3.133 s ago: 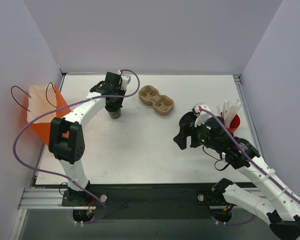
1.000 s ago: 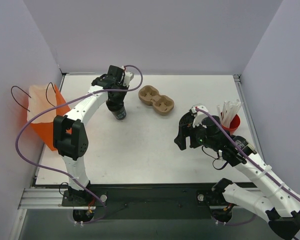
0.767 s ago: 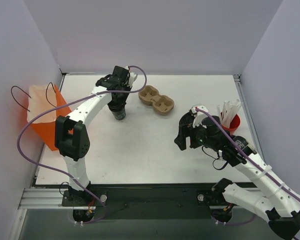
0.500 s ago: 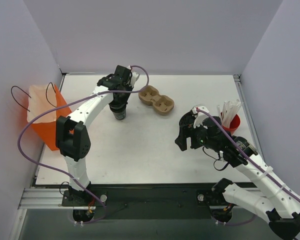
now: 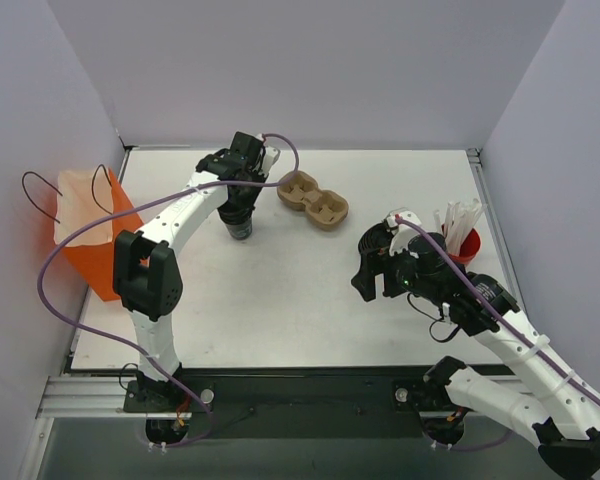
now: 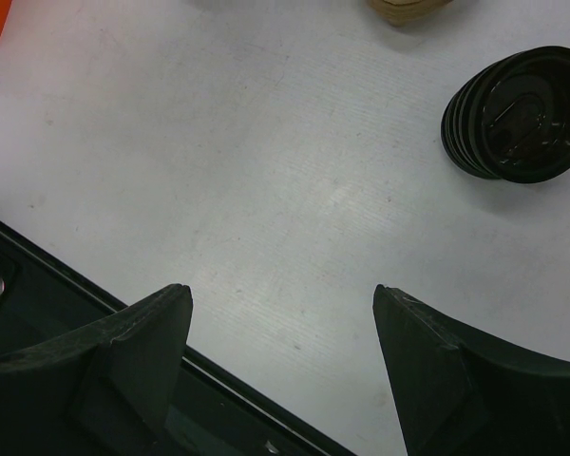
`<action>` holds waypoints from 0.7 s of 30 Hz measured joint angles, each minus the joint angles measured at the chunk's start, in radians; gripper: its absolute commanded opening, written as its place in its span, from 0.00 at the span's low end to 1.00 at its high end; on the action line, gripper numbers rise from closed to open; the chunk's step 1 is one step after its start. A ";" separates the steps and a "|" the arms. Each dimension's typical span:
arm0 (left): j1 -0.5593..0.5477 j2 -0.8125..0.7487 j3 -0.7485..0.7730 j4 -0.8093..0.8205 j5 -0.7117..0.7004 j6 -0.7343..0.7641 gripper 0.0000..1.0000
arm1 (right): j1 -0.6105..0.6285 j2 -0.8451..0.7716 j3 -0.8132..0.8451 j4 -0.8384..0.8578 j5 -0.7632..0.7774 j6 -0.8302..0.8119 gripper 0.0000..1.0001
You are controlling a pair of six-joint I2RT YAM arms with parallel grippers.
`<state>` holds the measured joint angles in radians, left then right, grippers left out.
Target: Pack the takeout coffee
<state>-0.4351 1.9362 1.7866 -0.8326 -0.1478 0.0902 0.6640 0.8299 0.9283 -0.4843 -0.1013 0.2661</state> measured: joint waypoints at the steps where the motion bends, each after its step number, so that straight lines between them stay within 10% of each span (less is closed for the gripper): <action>1: 0.000 0.000 0.000 0.000 -0.005 0.000 0.00 | 0.000 0.000 0.002 0.000 0.000 0.000 0.79; 21: -0.092 -0.019 0.095 0.004 -0.235 0.032 0.00 | 0.000 -0.030 0.023 -0.007 0.000 0.001 0.79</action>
<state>-0.5266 1.9167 1.8816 -0.8288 -0.3832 0.1219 0.6640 0.7998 0.9512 -0.4915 -0.1009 0.2668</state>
